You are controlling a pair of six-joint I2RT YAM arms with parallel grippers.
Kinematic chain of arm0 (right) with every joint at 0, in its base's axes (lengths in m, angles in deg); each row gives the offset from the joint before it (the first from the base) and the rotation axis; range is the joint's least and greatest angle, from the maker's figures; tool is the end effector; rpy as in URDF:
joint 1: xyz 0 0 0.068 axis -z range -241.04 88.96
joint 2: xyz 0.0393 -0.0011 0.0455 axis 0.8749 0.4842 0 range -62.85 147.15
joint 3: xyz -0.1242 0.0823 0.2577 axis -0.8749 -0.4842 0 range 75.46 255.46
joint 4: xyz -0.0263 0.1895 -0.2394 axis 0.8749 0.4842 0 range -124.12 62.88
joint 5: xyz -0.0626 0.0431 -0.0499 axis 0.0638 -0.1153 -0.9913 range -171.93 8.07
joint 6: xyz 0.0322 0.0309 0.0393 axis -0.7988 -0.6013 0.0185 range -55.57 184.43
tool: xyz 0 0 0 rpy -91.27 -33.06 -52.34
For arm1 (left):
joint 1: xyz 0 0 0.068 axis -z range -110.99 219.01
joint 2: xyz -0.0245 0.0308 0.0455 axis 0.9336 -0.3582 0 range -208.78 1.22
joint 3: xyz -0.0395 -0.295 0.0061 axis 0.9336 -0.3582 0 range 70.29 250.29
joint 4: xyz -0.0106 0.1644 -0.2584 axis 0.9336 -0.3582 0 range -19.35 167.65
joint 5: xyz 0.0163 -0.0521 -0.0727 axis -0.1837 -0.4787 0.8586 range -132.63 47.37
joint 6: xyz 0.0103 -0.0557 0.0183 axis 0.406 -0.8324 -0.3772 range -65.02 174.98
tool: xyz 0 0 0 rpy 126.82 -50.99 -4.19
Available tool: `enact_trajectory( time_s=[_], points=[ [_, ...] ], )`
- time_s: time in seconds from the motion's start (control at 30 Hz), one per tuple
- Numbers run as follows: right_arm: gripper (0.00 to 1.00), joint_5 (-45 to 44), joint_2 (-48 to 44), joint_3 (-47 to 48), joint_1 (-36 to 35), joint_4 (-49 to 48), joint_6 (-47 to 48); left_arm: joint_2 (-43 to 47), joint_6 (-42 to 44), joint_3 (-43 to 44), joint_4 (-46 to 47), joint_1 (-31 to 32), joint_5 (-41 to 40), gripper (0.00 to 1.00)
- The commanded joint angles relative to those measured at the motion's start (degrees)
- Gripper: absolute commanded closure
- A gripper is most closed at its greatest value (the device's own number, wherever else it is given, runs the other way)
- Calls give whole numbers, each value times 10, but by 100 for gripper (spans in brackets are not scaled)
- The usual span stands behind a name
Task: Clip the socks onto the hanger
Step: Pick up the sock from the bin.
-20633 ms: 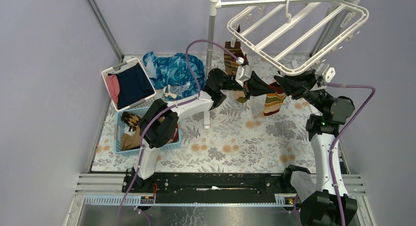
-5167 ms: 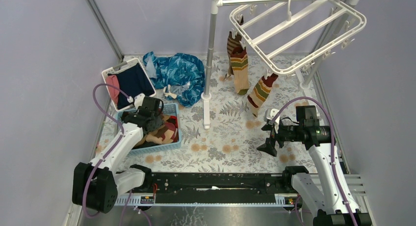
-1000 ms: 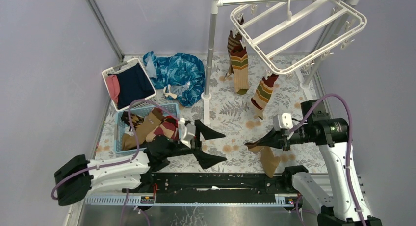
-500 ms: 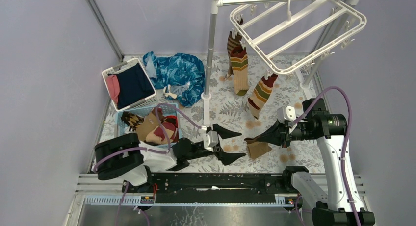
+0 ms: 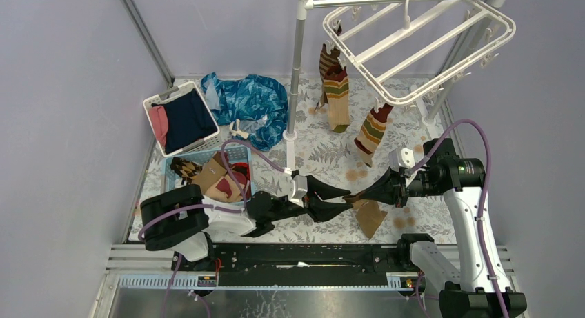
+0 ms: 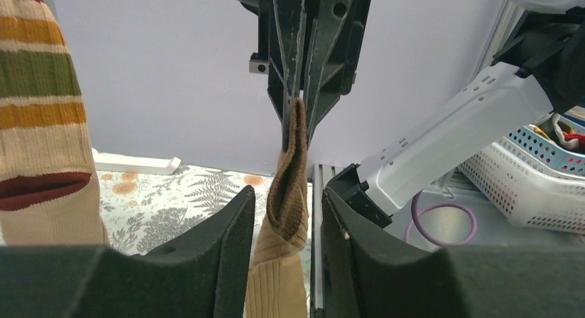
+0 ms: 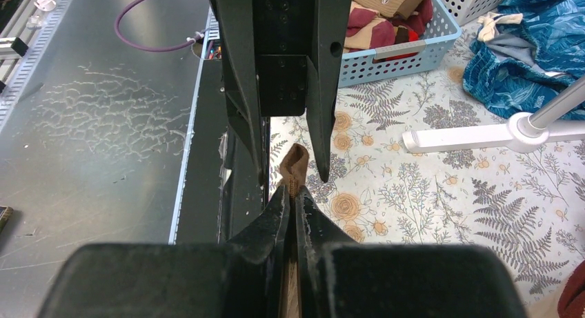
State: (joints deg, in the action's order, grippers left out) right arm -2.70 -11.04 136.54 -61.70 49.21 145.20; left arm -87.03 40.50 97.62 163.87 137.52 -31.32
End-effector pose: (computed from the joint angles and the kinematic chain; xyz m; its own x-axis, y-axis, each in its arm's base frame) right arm 0.1421 0.0443 0.3685 0.1142 -0.1833 -0.9764 -0.9927 0.0184 -0.1196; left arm 0.1061 -0.2928 0.2264 -0.0928 -0.4337 -0.8963 0.9855 0.0887 -0.1449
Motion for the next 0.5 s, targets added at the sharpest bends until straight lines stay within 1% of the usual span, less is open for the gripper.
enact_trajectory(
  time_s=[0.0,0.13,0.37,0.43,0.47],
  points=[
    [100,27,0,-1,3,8,6,-16,-8,11,57,3,-6,57],
    [100,28,1,-2,3,6,7,-22,-6,11,57,3,-7,59],
    [100,28,1,-6,3,1,6,-17,1,13,57,3,20,69],
    [100,26,2,-7,3,-1,5,-15,1,13,57,3,26,77],
    [100,26,3,-8,3,-2,5,-13,1,13,57,3,30,87]
  ],
)
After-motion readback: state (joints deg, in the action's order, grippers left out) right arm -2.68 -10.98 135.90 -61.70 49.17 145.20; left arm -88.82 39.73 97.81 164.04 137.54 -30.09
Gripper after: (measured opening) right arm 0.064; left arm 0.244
